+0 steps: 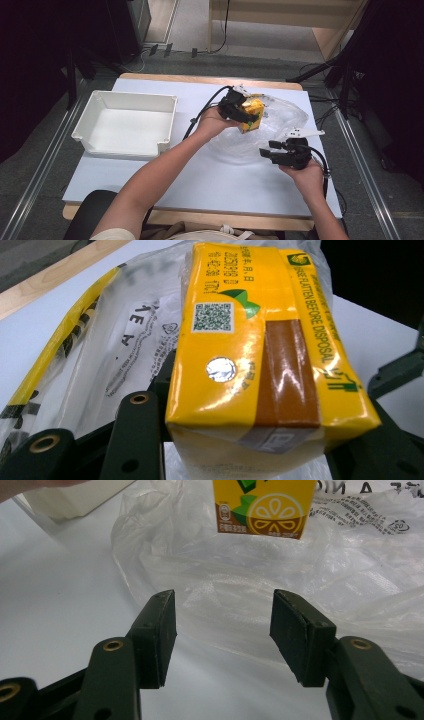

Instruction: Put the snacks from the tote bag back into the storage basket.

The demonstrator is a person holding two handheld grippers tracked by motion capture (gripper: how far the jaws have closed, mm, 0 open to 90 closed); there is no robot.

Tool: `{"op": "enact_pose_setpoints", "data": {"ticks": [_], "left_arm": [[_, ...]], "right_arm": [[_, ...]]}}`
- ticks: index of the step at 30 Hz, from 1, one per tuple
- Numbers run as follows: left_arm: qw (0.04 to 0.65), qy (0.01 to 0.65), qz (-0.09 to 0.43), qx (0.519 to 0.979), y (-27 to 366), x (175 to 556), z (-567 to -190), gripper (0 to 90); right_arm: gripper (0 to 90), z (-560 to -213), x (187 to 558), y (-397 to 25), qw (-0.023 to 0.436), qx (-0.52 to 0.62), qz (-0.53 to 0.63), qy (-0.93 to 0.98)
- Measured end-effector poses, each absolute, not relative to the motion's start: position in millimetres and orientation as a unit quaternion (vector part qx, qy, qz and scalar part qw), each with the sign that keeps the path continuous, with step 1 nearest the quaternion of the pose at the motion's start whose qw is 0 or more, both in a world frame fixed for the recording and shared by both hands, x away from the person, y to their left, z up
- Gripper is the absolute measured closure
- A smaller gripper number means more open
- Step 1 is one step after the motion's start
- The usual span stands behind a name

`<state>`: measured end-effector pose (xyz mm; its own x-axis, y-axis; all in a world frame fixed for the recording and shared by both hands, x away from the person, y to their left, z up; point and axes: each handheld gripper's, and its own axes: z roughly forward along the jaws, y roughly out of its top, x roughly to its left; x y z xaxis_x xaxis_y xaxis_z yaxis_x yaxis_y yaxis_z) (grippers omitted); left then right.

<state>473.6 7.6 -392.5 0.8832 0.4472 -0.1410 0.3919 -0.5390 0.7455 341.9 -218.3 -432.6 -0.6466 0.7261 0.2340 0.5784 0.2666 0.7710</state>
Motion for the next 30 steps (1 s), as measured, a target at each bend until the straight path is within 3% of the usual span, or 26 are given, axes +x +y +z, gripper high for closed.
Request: {"op": "enact_pose_setpoints", "data": {"ticks": [30], "left_arm": [[0.418, 0.235, 0.026, 0.877, 57.2, 438.2, -355.6, 51.8]], "right_arm": [[45.0, -427.9, 338.0, -206.9, 0.090, 0.408, 0.443, 0.793]]}}
